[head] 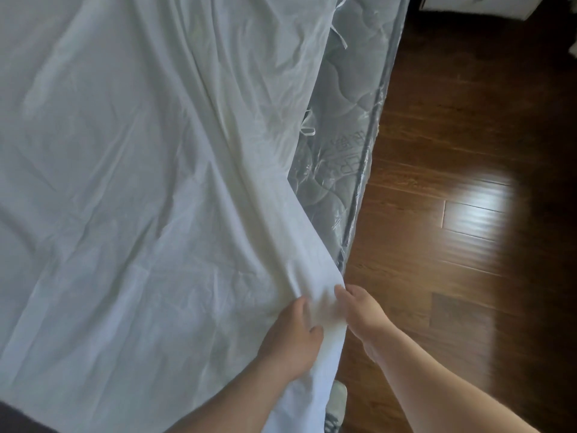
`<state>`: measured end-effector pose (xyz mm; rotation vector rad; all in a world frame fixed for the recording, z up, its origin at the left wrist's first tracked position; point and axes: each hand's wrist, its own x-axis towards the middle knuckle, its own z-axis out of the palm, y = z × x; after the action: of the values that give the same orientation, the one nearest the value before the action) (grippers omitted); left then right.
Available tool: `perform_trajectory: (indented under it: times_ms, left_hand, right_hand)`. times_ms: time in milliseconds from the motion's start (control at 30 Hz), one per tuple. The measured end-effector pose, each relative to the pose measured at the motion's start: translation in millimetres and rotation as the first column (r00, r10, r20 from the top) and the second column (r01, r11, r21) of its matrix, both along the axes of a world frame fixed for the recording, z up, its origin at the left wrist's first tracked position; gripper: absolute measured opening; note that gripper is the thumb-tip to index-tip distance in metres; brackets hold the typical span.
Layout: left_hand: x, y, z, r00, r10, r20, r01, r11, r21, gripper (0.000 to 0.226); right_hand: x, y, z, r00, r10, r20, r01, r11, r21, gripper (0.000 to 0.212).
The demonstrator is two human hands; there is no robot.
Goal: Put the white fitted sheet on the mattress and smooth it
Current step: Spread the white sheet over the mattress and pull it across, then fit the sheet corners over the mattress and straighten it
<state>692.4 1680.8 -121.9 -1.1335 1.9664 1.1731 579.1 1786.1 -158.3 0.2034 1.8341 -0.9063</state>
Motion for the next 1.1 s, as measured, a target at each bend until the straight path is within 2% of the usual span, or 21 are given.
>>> perform_trajectory:
  times_ms: [100,233,333,400,433,500,567,633,767,833,900,967,1000,1100]
  left_hand:
    - [4,1,-2,0.994,0.103,0.028,-0.105,0.993,0.058,0.060]
    - [-4,0,1,0.962,0.272,0.000,-0.271,0.961,0.046,0.055]
    - [-15,4,9,0.910,0.413,-0.036,-0.412,0.910,0.035,0.062]
    - [-22,7,15,0.862,0.505,-0.046,-0.504,0.863,0.024,0.071]
    - [-26,9,20,0.837,0.545,-0.058,-0.545,0.838,0.011,0.067]
    - [-33,15,33,0.796,0.600,-0.079,-0.604,0.796,-0.042,0.061]
    - [-38,21,40,0.777,0.622,-0.091,-0.629,0.766,-0.134,0.058]
    - [-46,30,46,0.759,0.639,-0.123,-0.648,0.723,-0.240,0.041]
    - [-50,36,51,0.733,0.670,-0.113,-0.643,0.630,-0.436,0.029]
    - [-54,35,48,0.685,0.717,-0.131,-0.684,0.571,-0.454,0.028]
    - [-58,34,37,0.648,0.746,-0.150,-0.714,0.528,-0.459,0.030]
    - [-55,30,20,0.635,0.758,-0.152,-0.734,0.529,-0.426,0.030]
    - [-58,28,18,0.632,0.758,-0.159,-0.744,0.536,-0.399,0.029]
    - [-40,26,-3,0.600,0.786,-0.151,-0.786,0.543,-0.297,0.029]
  right_hand:
    - [-2,-4,3,0.998,-0.004,-0.059,0.006,1.000,0.026,0.032]
    - [-4,-7,22,1.000,-0.002,0.005,0.003,0.991,-0.137,0.019]
    - [-4,-11,37,0.995,0.053,0.081,-0.029,0.961,-0.273,0.029]
    - [-3,-11,46,0.987,0.131,0.094,-0.094,0.941,-0.325,0.028]
    - [-4,-9,49,0.979,0.173,0.111,-0.124,0.927,-0.354,0.025]
    - [-7,-3,57,0.949,0.288,0.131,-0.213,0.887,-0.409,0.021]
    - [-12,4,66,0.913,0.378,0.152,-0.268,0.840,-0.472,0.027]
    - [-23,14,74,0.866,0.469,0.174,-0.321,0.788,-0.526,0.034]
    - [-33,24,76,0.793,0.579,0.190,-0.403,0.733,-0.548,0.032]
    - [-43,18,72,0.810,0.548,0.210,-0.404,0.780,-0.478,0.031]
    - [-61,2,57,0.850,0.511,0.128,-0.436,0.818,-0.375,0.037]
    - [-74,-19,36,0.875,0.481,0.044,-0.447,0.841,-0.305,0.042]
    - [-81,-28,29,0.897,0.437,0.066,-0.398,0.864,-0.309,0.042]
    - [-77,-72,3,0.925,0.247,0.289,-0.155,0.939,-0.306,0.038]
